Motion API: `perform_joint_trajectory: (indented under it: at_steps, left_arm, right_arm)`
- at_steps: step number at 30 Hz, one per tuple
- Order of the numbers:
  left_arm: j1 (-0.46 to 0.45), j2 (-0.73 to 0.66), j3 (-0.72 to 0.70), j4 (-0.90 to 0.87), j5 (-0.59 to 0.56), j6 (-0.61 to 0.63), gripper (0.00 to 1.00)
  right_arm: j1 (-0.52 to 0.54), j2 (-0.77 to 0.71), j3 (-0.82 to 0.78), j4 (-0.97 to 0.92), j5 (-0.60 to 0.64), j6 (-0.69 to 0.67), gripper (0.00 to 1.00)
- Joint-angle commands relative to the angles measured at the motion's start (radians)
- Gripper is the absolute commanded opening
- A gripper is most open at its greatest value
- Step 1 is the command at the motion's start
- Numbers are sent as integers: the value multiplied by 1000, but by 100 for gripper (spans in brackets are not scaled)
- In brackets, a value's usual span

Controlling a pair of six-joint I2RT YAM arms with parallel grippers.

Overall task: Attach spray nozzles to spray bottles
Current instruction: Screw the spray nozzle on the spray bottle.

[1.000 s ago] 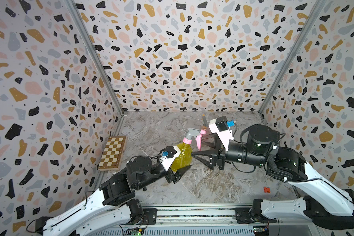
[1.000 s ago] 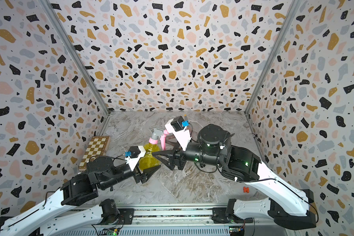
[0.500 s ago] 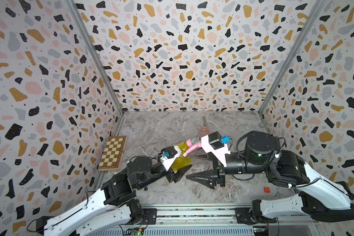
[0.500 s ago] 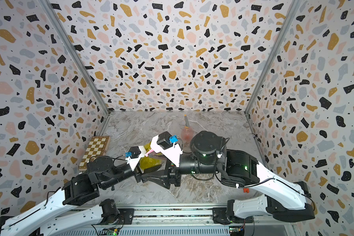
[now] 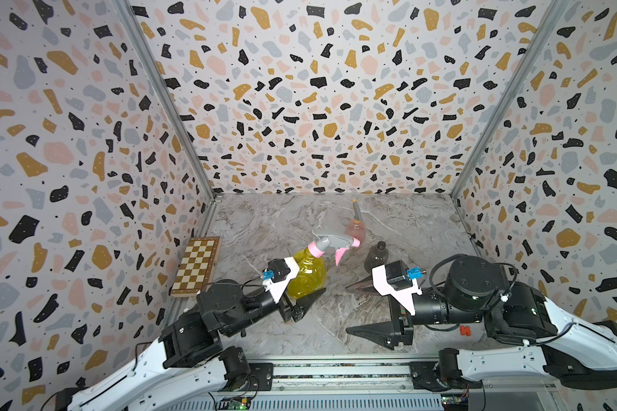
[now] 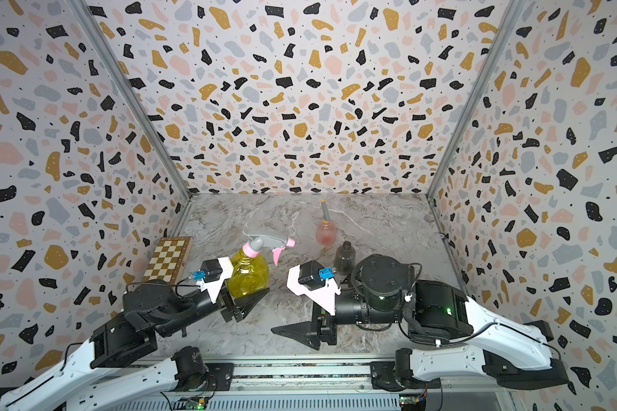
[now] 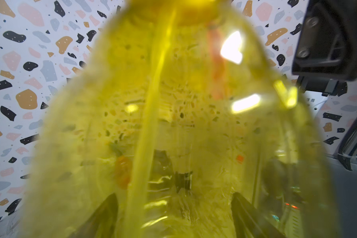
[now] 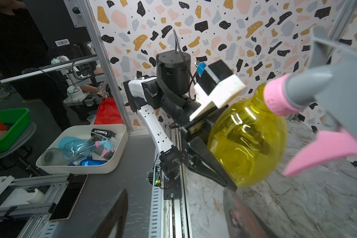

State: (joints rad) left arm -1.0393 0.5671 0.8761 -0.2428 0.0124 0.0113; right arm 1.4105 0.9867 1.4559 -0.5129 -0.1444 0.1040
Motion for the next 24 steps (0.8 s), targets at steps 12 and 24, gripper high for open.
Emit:
perform_joint_trajectory:
  at_steps: [12, 24]
  left_arm:
    - [-5, -53, -201, 440, 309, -90, 0]
    - [-4, 12, -201, 411, 305, -103, 0]
  right_arm:
    - [4, -56, -17, 139, 106, -10, 78]
    - [4, 36, 97, 123, 127, 14, 87]
